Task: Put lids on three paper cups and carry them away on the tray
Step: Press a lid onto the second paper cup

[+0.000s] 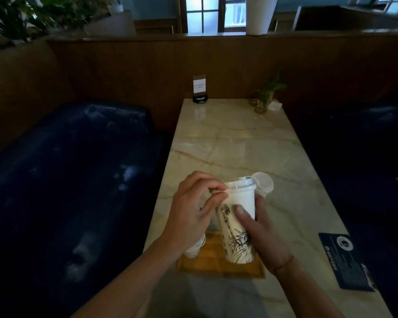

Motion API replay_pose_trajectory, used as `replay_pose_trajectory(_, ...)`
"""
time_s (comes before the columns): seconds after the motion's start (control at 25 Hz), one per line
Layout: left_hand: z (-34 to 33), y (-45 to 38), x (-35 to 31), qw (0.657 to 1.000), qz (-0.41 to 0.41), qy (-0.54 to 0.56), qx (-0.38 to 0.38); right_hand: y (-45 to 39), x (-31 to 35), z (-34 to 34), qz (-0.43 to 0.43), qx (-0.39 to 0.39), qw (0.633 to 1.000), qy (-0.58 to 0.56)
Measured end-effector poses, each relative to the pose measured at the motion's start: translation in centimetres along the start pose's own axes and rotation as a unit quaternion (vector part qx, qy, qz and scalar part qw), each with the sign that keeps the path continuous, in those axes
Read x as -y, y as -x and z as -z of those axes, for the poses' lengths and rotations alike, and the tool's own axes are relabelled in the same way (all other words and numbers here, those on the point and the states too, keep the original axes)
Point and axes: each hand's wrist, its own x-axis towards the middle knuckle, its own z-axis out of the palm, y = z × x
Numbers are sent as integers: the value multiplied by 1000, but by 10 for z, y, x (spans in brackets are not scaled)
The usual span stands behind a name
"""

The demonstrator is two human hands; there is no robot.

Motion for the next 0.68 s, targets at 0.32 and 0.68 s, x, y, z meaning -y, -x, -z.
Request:
replay_pose_trajectory(0.32, -19, 1, -5, 994, -69, -89, -6, -10, -3, -7, 97, -74, 982, 143)
replay_pose_trajectory(0.68, -5, -7, -10, 999, -50, -23, -3, -8, 6, 8, 58, -14, 998, 30)
